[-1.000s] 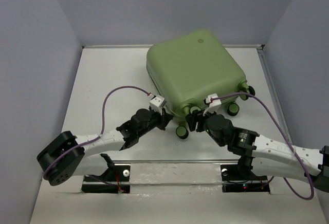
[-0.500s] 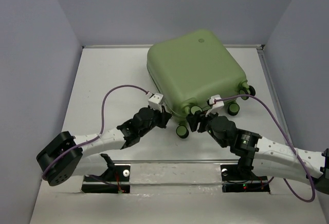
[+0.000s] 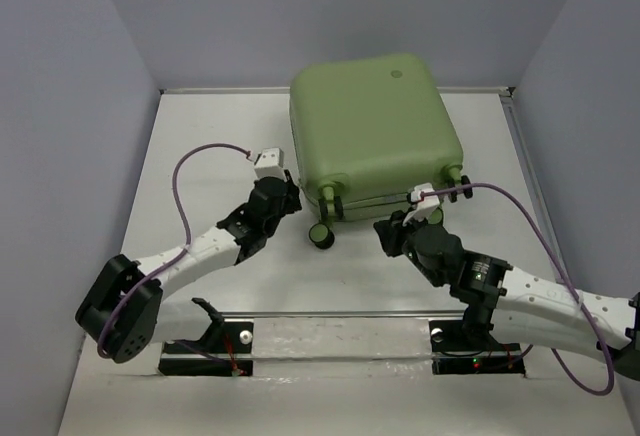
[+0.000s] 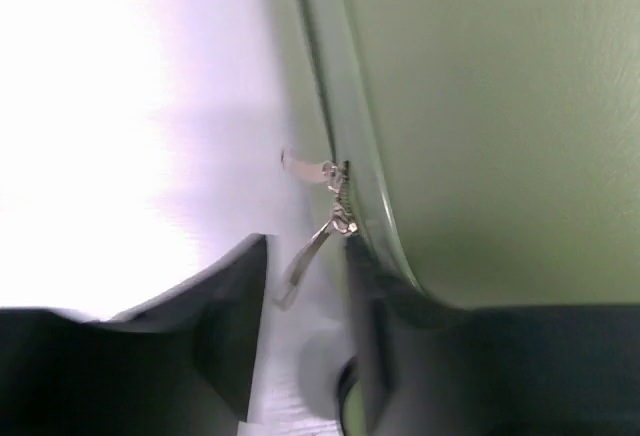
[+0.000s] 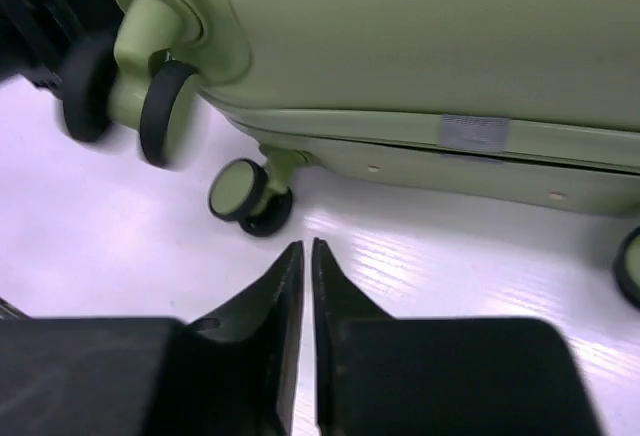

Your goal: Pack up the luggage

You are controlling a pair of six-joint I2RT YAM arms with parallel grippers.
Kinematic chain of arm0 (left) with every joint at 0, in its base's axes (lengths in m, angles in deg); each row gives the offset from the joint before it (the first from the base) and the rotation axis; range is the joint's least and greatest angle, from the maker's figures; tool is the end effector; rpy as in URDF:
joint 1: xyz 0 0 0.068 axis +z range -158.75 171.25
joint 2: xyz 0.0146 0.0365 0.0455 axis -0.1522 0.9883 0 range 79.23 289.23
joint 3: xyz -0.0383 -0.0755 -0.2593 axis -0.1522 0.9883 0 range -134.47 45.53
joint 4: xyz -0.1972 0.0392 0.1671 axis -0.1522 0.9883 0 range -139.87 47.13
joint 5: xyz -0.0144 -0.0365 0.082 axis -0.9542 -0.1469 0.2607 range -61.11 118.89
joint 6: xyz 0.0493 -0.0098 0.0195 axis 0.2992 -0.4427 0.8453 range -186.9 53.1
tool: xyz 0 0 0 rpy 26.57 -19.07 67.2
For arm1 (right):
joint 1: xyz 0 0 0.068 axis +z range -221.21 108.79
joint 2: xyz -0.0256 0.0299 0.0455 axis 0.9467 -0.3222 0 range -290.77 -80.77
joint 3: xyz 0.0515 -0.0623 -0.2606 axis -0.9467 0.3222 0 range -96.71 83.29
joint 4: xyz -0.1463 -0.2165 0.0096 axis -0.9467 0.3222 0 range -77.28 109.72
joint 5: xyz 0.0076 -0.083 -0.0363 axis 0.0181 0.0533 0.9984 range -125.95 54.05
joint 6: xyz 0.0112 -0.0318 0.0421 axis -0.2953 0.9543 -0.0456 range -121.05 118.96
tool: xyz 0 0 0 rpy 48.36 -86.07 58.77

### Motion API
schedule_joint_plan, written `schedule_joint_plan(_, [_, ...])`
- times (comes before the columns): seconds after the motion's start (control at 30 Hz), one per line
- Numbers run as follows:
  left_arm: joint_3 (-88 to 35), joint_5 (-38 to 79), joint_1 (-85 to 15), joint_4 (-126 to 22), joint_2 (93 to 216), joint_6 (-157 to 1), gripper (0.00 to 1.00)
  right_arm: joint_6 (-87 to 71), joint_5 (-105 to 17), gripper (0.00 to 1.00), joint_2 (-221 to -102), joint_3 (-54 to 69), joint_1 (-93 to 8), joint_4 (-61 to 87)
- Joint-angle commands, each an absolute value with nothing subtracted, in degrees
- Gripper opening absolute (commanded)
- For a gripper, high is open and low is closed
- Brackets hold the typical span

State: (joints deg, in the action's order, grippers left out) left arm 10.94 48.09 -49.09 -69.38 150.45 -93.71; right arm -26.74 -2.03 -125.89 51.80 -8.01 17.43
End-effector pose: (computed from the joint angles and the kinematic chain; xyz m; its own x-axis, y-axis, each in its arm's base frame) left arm 0.2135 -0.1660 0.2336 -0.3679 -0.2463 -0.8966 0.2303 0.9101 -0.3446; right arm 0.1009 0.1555 0.2686 -0.3455 0.1141 -0.9315 -0.3906 0.8850 0.2533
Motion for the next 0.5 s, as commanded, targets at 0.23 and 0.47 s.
schedule_joint_plan(0.23, [12.3,48.9,-46.3,-61.5,113.1,-97.8,0.99,-24.9,-8.6,0.25,-127.8,44.4,-8.1,15.4])
schedule_joint_plan(0.47, [3.7,41.5,-46.3,-48.0,106.8,-94.9,0.99,-23.2,-14.8,0.94,-125.7,38.3,-7.6,20.5])
